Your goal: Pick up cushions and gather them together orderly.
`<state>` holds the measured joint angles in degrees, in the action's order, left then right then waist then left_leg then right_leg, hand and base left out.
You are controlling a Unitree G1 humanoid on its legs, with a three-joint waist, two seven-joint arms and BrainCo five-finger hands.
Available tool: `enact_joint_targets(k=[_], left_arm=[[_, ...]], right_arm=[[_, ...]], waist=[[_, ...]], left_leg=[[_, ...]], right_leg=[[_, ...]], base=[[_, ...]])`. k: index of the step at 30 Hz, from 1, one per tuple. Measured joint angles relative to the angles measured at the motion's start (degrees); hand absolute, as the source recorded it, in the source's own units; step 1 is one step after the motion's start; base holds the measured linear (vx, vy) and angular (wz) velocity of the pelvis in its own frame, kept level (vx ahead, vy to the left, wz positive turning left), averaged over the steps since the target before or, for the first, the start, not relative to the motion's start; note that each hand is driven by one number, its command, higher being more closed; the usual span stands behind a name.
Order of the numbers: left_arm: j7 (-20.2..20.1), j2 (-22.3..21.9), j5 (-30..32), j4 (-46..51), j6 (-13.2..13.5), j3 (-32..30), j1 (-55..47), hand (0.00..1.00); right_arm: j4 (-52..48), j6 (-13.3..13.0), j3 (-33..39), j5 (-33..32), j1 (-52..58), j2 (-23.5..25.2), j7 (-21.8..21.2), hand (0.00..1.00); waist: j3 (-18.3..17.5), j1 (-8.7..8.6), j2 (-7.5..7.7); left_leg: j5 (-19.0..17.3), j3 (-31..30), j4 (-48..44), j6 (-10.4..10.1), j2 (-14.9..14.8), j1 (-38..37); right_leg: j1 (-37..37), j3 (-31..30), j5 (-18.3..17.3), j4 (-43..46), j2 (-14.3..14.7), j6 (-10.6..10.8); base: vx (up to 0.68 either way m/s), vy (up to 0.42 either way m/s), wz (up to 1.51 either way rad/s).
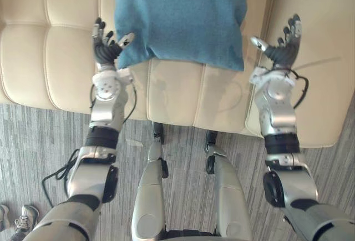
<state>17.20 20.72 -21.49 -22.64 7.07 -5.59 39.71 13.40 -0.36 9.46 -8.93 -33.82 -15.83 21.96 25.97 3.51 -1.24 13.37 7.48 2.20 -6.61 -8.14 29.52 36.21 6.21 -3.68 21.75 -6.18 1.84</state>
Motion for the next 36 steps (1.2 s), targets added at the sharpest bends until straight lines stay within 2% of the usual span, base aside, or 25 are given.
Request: enact_joint_targets(k=[4, 5, 9, 10, 13, 16, 21, 27, 34, 35, 36], left_arm=[[-1.6, -2.0, 0.1, 3.5, 0.4, -1.5, -10.7, 0.00], [-1.9, -4.2, 0.1, 3.7, 0.4, -1.6, -15.2, 0.00], [-4.2, -11.1, 1.6, 3.8, -0.2, -1.7, -27.7, 0.00], [-5.2, -13.0, 2.4, 3.3, -0.3, -1.7, -31.6, 0.00], [-8.7, -15.8, 4.8, -3.2, -0.8, -1.9, -39.6, 0.00], [-10.2, -16.7, 6.1, -8.3, -1.3, -2.4, -41.6, 0.00], [-12.4, -19.3, 12.3, -23.0, -2.7, -7.0, -44.5, 0.00], [-12.4, -20.0, 19.2, -31.7, -3.8, -11.0, -46.2, 0.00], [-12.1, -19.8, 22.6, -34.2, -4.1, -11.5, -47.0, 0.00], [-11.2, -16.1, 23.7, -37.8, -4.1, -10.9, -47.8, 0.00], [-11.2, -16.1, 23.7, -37.8, -4.1, -10.9, -47.8, 0.00]], right_arm=[[-1.8, -0.9, -0.6, 0.0, 10.2, 2.2, -4.1, 0.00], [-1.8, -0.9, -1.1, 0.0, 14.5, 3.6, -5.4, 0.00], [-1.4, -1.0, -2.0, 0.8, 25.9, 7.8, -10.0, 0.00], [-0.8, -1.0, -1.9, 1.7, 29.5, 8.9, -11.2, 0.00], [6.7, -1.0, -1.3, 4.0, 36.7, 11.2, -14.0, 0.00], [12.6, -0.8, -0.9, 4.9, 38.6, 12.0, -14.9, 0.00], [26.4, -0.2, 2.3, 8.2, 40.3, 14.8, -15.9, 0.00], [35.8, 0.7, 7.8, 8.9, 40.7, 16.0, -16.0, 0.00], [42.0, 0.8, 11.4, 10.3, 40.5, 15.6, -15.0, 0.00], [48.8, 1.4, 13.0, 12.8, 37.2, 12.3, -14.7, 0.00], [48.8, 1.4, 13.0, 12.8, 37.2, 12.3, -14.7, 0.00]], waist=[[-0.9, 0.05, 0.17], [-3.1, 0.08, 0.29], [-6.5, 0.08, 0.53], [-8.4, 0.03, 0.62], [-14.8, -0.20, 0.95], [-17.4, -0.24, 1.09], [-22.5, -0.33, 1.32], [-24.7, -0.39, 1.21], [-25.3, -0.76, 1.27], [-23.2, -3.21, 1.48], [-23.2, -3.21, 1.48]], left_leg=[[-1.8, 0.4, -0.1, 0.5, 0.1, -4.8], [-2.3, 0.6, -0.2, 0.6, 0.2, -5.3], [-3.9, 1.1, -0.2, 0.7, 0.3, -10.4], [-4.5, 1.2, -0.2, 0.6, 0.3, -11.8], [-5.8, 1.3, -0.2, 0.2, 0.2, -16.2], [-6.8, 1.4, -0.2, 0.2, 0.1, -18.8], [-7.9, 2.3, 1.4, -0.3, -0.2, -24.8], [-8.3, 3.6, 3.6, -0.8, -0.1, -29.6], [-9.2, 3.6, 3.6, -0.9, 0.1, -31.8], [-10.8, 1.5, 3.7, -0.3, 2.2, -33.6], [-10.8, 1.5, 3.7, -0.3, 2.2, -33.6]], right_leg=[[-4.7, -0.1, -1.1, -0.1, 0.0, 0.2], [-5.3, 0.0, -1.6, -0.3, 0.0, 0.2], [-10.9, 0.1, -2.5, -1.6, 0.0, 0.6], [-12.7, 0.3, -2.7, -2.4, 0.0, 0.8], [-18.5, 0.8, -3.0, -5.7, 0.1, 1.0], [-21.9, 1.0, -3.0, -7.6, 0.3, 1.1], [-28.7, 1.0, -2.4, -12.5, 0.8, 1.5], [-33.8, 0.3, -1.4, -16.3, 1.3, 1.8], [-36.6, -0.2, -1.2, -18.2, 1.5, 2.0], [-40.0, -0.2, -1.1, -20.4, 0.0, 2.8], [-40.0, -0.2, -1.1, -20.4, 0.0, 2.8]], base=[[0.01, -0.044, -0.01], [0.00, 0.000, 0.00], [0.10, -0.022, -0.02], [0.15, -0.008, 0.00], [0.17, 0.006, 0.02], [0.10, 0.012, 0.01], [0.08, 0.019, -0.04], [0.06, 0.018, -0.09], [0.04, 0.005, -0.03], [0.00, 0.000, 0.00], [0.00, 0.000, 0.00]])
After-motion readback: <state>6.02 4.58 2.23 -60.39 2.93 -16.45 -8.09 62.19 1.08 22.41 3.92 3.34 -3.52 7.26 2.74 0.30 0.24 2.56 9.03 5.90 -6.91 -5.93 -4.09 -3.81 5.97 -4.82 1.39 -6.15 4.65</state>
